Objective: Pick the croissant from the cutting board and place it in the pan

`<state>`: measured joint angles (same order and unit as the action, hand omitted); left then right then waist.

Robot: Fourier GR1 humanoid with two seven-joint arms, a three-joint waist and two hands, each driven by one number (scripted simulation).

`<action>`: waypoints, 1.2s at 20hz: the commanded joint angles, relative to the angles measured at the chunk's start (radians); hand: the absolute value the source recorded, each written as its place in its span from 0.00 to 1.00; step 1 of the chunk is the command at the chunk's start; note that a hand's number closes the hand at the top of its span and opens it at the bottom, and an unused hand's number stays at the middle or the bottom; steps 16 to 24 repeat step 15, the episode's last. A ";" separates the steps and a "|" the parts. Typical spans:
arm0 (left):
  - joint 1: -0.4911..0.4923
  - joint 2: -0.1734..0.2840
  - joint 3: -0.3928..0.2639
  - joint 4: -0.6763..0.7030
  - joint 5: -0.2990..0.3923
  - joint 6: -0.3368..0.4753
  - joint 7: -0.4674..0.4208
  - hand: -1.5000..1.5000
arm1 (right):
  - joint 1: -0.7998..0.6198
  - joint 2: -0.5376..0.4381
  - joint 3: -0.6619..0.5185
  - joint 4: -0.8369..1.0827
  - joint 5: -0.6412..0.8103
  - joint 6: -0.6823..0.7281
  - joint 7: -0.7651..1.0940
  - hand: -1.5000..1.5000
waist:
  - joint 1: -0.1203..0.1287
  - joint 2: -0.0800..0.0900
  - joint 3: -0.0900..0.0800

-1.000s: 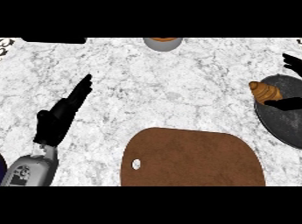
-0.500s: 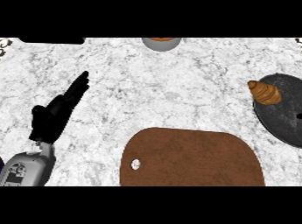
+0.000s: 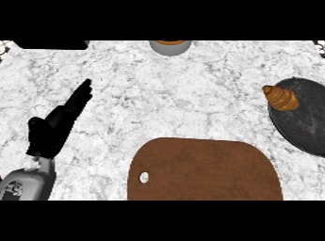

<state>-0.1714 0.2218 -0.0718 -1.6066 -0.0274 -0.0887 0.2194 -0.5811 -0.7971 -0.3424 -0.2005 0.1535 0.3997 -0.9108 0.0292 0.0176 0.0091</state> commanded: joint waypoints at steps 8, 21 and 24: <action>0.030 0.012 0.021 -0.011 0.019 -0.019 -0.015 0.50 | 0.190 -0.004 0.000 -0.060 -0.045 0.231 -0.250 0.00 | -0.019 -0.007 0.001; 0.065 0.006 0.018 -0.006 -0.003 -0.003 -0.042 0.50 | 0.287 -0.003 0.006 -0.119 -0.069 0.196 -0.303 0.00 | -0.024 -0.010 0.002; 0.065 0.006 0.018 -0.006 -0.003 -0.003 -0.042 0.50 | 0.287 -0.003 0.006 -0.119 -0.069 0.196 -0.303 0.00 | -0.024 -0.010 0.002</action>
